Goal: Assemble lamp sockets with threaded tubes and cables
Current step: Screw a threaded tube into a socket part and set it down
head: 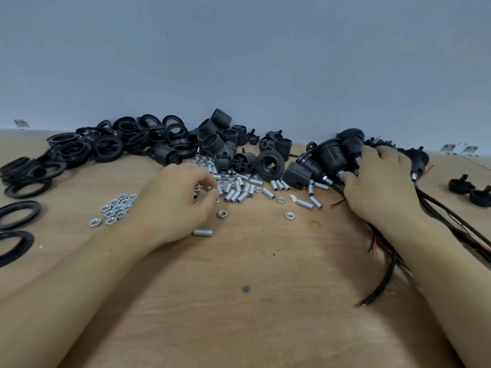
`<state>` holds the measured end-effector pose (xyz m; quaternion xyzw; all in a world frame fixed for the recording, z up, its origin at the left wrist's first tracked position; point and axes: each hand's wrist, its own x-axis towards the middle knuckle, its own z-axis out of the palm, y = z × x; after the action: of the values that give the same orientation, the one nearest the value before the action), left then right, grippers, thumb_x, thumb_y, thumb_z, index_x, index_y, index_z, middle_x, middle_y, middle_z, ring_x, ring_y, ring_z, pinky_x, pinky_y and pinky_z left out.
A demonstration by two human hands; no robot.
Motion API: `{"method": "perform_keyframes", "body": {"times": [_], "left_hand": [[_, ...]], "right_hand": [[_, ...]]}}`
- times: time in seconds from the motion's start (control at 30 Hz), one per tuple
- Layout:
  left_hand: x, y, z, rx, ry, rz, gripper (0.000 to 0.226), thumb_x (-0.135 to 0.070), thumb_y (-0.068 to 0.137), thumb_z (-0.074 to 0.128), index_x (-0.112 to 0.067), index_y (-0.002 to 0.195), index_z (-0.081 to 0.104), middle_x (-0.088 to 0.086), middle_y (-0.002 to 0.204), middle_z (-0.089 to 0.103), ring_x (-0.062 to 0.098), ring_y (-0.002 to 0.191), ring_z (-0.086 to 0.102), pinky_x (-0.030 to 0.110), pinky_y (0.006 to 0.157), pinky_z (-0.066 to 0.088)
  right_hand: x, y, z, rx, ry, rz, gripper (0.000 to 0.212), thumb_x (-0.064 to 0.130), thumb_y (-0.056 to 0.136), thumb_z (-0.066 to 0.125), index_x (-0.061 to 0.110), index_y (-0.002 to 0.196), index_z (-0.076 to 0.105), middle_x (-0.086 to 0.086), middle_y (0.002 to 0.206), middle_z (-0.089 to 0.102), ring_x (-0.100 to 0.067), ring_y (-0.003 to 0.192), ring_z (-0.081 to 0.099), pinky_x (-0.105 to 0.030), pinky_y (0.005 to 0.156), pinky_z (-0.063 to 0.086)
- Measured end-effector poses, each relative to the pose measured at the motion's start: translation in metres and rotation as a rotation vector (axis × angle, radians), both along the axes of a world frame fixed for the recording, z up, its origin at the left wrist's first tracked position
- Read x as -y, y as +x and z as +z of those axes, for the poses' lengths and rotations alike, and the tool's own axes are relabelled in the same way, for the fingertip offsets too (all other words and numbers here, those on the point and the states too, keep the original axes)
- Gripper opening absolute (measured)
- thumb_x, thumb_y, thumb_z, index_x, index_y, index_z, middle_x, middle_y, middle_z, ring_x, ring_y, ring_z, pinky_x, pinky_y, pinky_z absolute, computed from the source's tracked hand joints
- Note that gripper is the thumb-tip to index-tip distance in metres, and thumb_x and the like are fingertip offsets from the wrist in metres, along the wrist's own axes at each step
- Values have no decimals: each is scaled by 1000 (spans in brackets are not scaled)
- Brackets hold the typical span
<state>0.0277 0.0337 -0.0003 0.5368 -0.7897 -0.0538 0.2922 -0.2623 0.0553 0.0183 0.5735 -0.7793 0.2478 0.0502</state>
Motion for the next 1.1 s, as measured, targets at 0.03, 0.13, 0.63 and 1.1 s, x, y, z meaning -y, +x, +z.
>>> {"method": "perform_keyframes", "body": {"times": [0.03,0.13,0.63,1.1], "left_hand": [[2,2,0,65,0,43,11,-34,92,61,-31,98,69,-13,95,59,15,99,54,40,85,49],[3,6,1,128,47,95,7,-37,93,61,-35,95,67,-9,99,60,18,99,53,41,84,50],[11,12,2,110,91,147,18,-14,92,65,-27,103,70,-15,84,60,11,78,52,26,70,38],[4,8,8,171,144,-15,16,-50,84,70,-40,94,78,-18,100,68,9,100,60,37,83,54]], "right_hand": [[0,4,1,-4,-65,57,48,19,95,57,1,138,44,-22,146,36,-38,139,22,-44,108,25],[-3,21,5,2,-235,313,30,20,94,58,12,122,62,-9,124,60,-27,122,48,-34,100,36],[7,53,-22,-162,68,552,18,23,96,56,20,109,67,4,106,62,-20,102,57,-40,87,48],[8,56,-21,-124,14,434,14,31,93,57,22,93,69,5,98,62,-17,96,56,-37,79,50]]}}
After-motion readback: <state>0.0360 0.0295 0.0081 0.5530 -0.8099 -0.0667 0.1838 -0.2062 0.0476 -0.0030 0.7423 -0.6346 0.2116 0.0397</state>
